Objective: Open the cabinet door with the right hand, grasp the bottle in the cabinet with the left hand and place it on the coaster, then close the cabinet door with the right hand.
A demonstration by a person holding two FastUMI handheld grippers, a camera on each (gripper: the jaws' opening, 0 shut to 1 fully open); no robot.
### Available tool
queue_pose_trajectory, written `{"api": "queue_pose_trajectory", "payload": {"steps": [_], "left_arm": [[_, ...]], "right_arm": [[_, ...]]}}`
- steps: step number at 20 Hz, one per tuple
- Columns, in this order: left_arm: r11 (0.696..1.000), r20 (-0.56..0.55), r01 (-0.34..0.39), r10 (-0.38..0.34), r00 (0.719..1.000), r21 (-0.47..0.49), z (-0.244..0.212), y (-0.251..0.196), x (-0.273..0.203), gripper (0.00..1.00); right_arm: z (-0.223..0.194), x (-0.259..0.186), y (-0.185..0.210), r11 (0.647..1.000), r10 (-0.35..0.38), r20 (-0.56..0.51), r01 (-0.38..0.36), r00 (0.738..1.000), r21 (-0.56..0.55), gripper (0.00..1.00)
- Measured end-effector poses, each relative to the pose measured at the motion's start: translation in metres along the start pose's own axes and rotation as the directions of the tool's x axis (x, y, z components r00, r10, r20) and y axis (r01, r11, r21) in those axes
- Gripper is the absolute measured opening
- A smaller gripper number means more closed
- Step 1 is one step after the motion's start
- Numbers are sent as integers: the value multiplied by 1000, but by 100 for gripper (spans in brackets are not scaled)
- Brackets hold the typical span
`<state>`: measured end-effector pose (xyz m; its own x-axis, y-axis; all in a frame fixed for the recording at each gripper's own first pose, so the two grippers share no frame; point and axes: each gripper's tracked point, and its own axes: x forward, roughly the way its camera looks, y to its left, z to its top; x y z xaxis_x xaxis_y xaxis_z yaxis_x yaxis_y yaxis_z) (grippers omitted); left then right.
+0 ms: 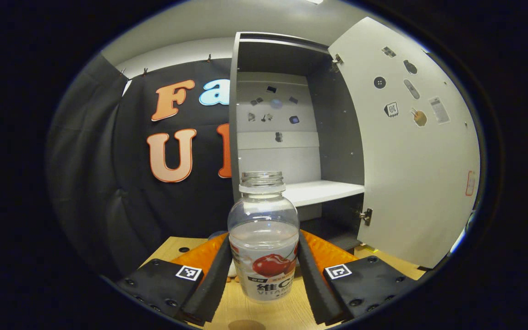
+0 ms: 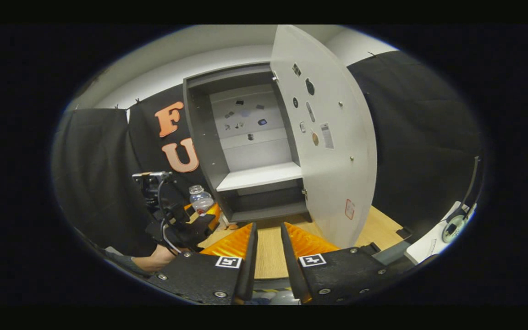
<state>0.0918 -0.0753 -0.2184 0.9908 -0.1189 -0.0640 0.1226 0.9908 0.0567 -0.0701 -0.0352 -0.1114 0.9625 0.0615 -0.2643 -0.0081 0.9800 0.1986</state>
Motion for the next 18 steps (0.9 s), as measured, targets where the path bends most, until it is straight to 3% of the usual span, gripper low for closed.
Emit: {"api": "queue_pose_trajectory", "payload": {"steps": [9, 18], "left_arm": [[998, -144, -62, 63, 988, 13, -139, 22, -28, 83], [996, -205, -82, 90, 975, 48, -199, 28, -27, 83]], "right_arm": [[-43, 20, -4, 1000, 7, -144, -8, 990, -6, 32], [-71, 40, 7, 999, 24, -235, -31, 972, -24, 31]]}}
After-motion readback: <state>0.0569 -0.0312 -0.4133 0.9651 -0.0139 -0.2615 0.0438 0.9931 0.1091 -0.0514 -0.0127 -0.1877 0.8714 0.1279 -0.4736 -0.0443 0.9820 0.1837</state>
